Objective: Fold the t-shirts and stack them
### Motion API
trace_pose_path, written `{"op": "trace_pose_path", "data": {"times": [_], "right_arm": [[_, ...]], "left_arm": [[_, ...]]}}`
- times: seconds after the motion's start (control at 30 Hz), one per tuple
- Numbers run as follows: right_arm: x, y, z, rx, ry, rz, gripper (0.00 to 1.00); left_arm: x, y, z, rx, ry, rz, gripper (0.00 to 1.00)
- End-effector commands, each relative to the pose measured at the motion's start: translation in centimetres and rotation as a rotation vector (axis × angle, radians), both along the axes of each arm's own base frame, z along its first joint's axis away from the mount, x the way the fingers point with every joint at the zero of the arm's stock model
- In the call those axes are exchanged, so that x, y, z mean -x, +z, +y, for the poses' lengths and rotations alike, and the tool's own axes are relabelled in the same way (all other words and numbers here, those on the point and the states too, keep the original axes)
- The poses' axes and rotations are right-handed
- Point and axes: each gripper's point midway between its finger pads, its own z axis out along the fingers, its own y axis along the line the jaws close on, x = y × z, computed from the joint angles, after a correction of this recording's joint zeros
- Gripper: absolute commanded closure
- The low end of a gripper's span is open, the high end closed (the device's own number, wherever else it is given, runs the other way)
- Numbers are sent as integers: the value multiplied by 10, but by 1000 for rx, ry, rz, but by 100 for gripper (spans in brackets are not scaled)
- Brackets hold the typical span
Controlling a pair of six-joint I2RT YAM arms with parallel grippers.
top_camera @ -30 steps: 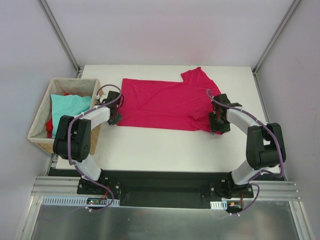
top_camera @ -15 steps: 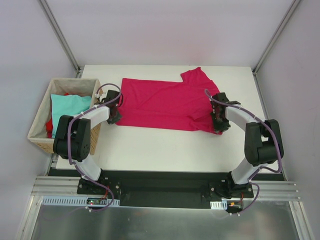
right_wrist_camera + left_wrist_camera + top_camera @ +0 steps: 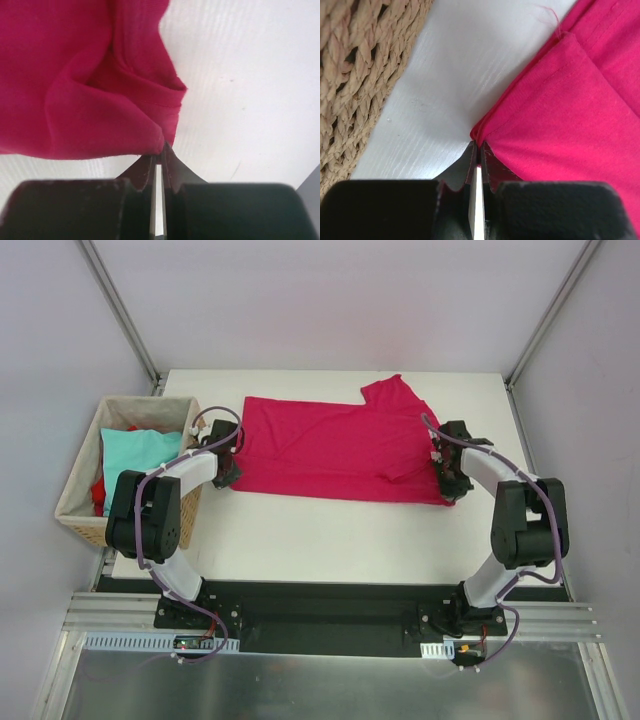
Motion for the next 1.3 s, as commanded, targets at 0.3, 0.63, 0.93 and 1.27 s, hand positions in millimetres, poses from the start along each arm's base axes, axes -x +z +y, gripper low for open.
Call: {"op": "trace_pose_path", "data": {"times": [0.3,0.63,0.93,1.27], "right_arm": [[-13,21,-7,-38,35,-18,99],[-4,59,20,-206,29,-113,38],[-24,113,86,-719,-430,-351,1],[-21,41,65,-596,-645,-269,0]], "left_arm": [[-3,7,14,-34,21,-3,100],[-1,10,12,-28,-6,-5,100],[-1,14,10,-17,-14,-13,100],[-3,22,13,-34,-13,-37,100]]}}
